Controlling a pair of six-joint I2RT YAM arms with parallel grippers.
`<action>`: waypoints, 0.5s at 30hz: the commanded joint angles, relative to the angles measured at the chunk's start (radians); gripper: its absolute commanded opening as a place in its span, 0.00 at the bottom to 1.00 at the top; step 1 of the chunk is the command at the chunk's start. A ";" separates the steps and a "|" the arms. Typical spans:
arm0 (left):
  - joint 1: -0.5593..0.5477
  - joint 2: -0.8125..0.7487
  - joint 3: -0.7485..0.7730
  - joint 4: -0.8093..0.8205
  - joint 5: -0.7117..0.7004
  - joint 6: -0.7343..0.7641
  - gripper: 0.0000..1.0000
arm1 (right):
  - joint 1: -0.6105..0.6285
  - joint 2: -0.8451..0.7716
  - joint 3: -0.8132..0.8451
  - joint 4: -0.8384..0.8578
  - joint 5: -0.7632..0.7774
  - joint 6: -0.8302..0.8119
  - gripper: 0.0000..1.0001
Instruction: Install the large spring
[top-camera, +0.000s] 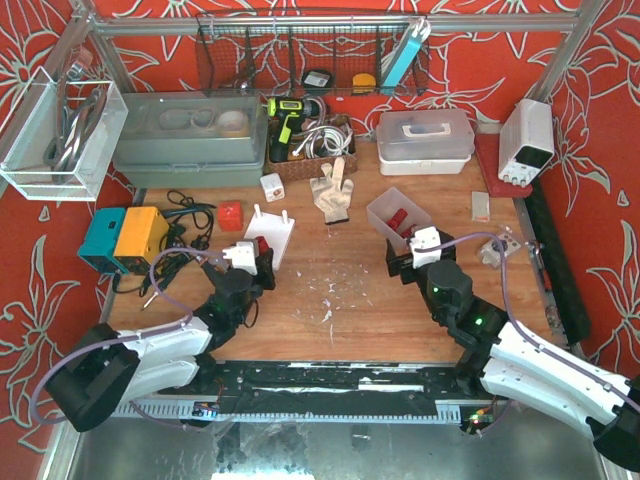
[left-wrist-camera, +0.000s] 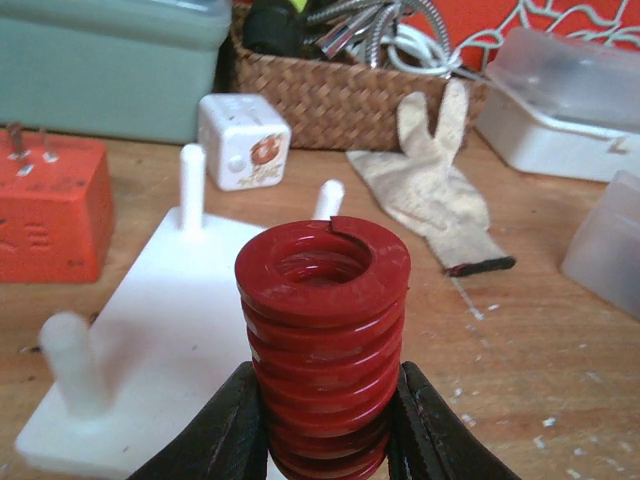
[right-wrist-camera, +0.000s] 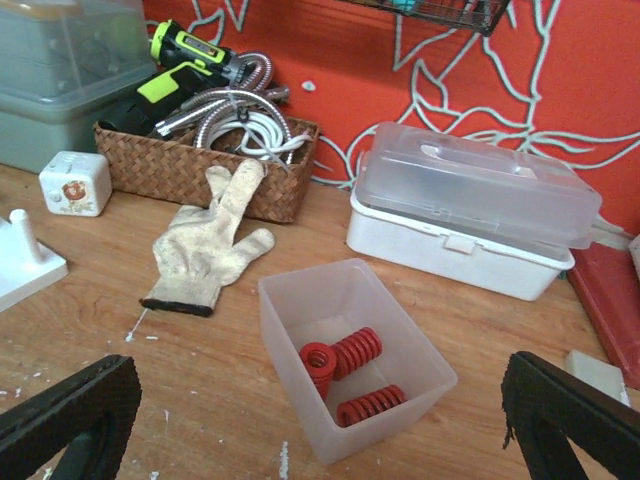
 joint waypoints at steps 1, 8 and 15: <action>0.029 0.010 -0.020 0.109 -0.013 0.014 0.00 | -0.006 -0.024 -0.010 0.082 0.051 -0.006 0.99; 0.064 0.031 -0.034 0.172 0.108 0.118 0.00 | -0.008 -0.039 -0.044 0.114 0.056 -0.012 0.99; 0.073 0.077 -0.037 0.189 0.149 0.148 0.00 | -0.008 -0.026 -0.050 0.130 0.046 -0.020 0.99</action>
